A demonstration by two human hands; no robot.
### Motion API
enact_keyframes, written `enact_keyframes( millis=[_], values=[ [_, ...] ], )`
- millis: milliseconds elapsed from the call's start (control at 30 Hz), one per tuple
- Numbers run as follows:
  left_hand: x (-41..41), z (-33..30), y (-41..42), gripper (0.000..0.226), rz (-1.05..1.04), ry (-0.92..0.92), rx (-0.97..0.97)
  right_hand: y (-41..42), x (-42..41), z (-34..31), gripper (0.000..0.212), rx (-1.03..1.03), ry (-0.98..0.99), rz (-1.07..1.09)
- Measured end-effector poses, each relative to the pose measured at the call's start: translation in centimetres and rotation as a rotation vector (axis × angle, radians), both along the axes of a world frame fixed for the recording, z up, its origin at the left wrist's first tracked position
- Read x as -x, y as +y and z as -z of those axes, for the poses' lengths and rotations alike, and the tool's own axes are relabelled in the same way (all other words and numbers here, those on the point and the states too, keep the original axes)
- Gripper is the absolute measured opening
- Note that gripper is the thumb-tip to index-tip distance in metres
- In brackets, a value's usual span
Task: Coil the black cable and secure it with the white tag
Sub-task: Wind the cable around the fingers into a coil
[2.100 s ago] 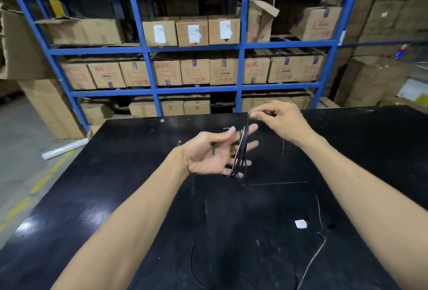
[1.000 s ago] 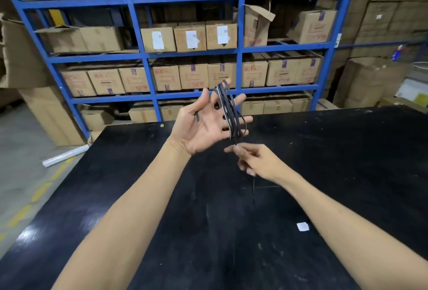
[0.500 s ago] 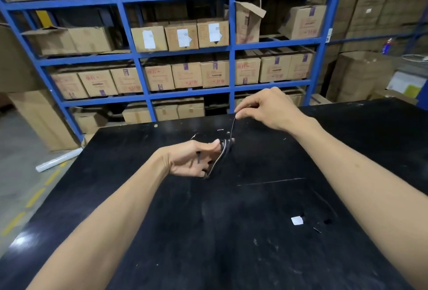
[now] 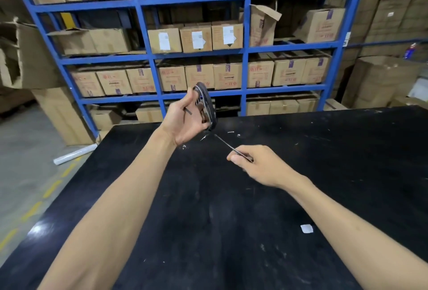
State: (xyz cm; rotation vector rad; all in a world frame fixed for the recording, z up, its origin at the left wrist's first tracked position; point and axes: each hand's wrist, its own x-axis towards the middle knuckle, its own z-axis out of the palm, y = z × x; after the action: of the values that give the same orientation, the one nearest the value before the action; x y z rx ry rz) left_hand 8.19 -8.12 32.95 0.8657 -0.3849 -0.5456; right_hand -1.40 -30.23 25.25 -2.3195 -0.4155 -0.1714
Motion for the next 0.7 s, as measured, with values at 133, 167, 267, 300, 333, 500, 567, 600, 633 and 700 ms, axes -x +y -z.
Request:
enact_keyframes(
  millis=[133,167,267,300,333,500,567,600,633,700],
  values=[
    [-0.1,3.1,0.3,0.036,0.043,0.021,-0.386,-1.8,-0.3,-5.1,0.017,0.193,-0.133,0.073],
    [0.3,3.8,-0.1,0.035,0.097,0.018,-0.495,-2.2,-0.6,-6.5,0.015,0.251,-0.176,0.069],
    [2.5,5.1,-1.3,0.043,0.381,-0.006,-0.719,-3.5,-2.0,-9.8,0.012,0.38,-0.307,0.057],
    [3.2,5.2,-1.6,0.046,0.48,-0.006,-0.71,-4.0,-2.5,-10.4,0.013,0.394,-0.326,0.072],
    [3.6,5.2,-1.8,0.048,0.559,-0.005,-0.654,-4.5,-3.1,-10.7,0.013,0.376,-0.32,0.088],
    [3.8,1.9,-1.9,0.053,0.636,0.01,-0.126,-4.3,-3.9,-6.9,0.026,0.047,-0.17,0.099],
    [3.7,0.4,-2.1,0.052,0.489,-0.03,0.017,-2.9,-3.0,-4.8,0.039,-0.044,-0.114,0.065],
    [3.5,-0.2,-2.0,0.05,0.39,-0.025,0.063,-2.2,-2.5,-3.8,0.032,-0.085,-0.078,0.05],
    [3.4,-0.7,-2.0,0.045,0.294,-0.012,0.099,-1.5,-2.0,-3.0,0.023,-0.13,-0.032,0.037],
    [2.9,-1.2,-2.0,0.035,0.133,-0.002,0.124,-0.7,-0.9,-2.2,0.022,-0.148,0.017,0.028]
  ],
)
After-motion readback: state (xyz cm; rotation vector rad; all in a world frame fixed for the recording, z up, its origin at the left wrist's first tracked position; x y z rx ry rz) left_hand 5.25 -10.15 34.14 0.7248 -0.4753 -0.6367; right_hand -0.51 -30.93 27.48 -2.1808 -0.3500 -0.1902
